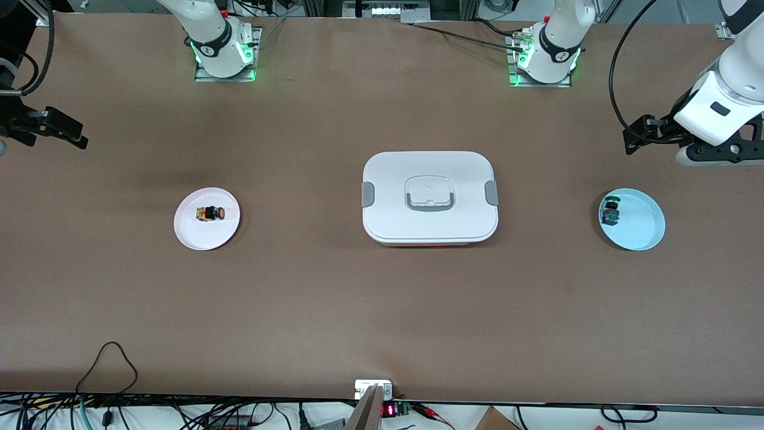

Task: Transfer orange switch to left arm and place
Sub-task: 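Move the right gripper toward the orange switch on the white plate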

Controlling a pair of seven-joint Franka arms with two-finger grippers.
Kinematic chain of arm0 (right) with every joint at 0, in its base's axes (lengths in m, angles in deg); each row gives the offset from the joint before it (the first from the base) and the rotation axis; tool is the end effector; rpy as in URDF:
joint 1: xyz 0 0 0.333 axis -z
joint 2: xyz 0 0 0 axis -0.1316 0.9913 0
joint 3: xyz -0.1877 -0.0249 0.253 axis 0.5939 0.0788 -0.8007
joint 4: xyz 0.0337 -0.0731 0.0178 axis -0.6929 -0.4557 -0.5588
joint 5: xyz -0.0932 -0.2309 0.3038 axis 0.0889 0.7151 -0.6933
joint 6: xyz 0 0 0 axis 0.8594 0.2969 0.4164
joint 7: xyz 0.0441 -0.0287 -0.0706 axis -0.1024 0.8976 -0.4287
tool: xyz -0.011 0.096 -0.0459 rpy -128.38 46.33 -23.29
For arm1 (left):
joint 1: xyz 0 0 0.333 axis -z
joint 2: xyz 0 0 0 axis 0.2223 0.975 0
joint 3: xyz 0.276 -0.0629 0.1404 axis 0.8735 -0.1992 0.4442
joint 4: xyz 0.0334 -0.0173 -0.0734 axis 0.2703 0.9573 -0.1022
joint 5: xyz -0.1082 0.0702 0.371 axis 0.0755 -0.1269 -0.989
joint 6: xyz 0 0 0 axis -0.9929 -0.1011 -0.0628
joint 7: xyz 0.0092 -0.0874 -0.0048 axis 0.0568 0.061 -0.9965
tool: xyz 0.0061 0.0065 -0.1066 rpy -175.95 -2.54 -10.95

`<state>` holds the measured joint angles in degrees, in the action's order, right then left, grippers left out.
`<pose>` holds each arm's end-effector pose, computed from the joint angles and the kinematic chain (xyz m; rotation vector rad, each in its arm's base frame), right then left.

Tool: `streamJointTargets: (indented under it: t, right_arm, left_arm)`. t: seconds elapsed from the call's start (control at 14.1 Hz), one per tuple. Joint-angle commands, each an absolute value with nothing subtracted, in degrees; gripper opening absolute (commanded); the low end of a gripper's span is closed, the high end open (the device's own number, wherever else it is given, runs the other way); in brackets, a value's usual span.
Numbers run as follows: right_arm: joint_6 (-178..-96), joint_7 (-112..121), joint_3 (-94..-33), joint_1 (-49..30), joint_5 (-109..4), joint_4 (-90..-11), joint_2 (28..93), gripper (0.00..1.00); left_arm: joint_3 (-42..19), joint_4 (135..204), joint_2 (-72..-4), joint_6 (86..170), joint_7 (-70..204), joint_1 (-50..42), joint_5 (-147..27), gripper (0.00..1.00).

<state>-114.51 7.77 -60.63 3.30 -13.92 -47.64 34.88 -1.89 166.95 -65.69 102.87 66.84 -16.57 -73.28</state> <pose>0.5451 -0.0421 0.5977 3.1180 -0.0617 -0.0334 0.5417 -0.0382 0.5871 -3.0551 -0.0377 0.0745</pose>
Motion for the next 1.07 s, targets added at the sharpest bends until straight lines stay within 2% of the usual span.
streamJointTargets:
  t: [0.0, 0.5, 0.85, 0.99]
  right_arm:
    - [-113.8, 7.7, -61.0, 3.8, -14.1, -48.6, 33.6, 1.0]
    - [-115.1, 8.1, -61.1, 3.4, -13.8, -48.7, 35.4, 1.0]
    - [-120.3, 8.1, -61.2, 3.3, -13.8, -49.2, 42.6, 1.0]
    - [-124.9, 8.5, -61.3, 2.6, -14.1, -52.6, 44.4, 1.0]
  left_arm:
    - [-1.6, 166.0, -65.8, 101.7, 66.6, -16.3, -72.5, 1.0]
    - [-1.6, 166.0, -65.8, 101.7, 66.6, -16.3, -72.5, 1.0]
    - [-1.6, 166.0, -65.8, 101.7, 66.6, -16.3, -72.5, 1.0]
    - [-1.6, 166.0, -65.8, 101.7, 66.6, -16.3, -72.5, 1.0]
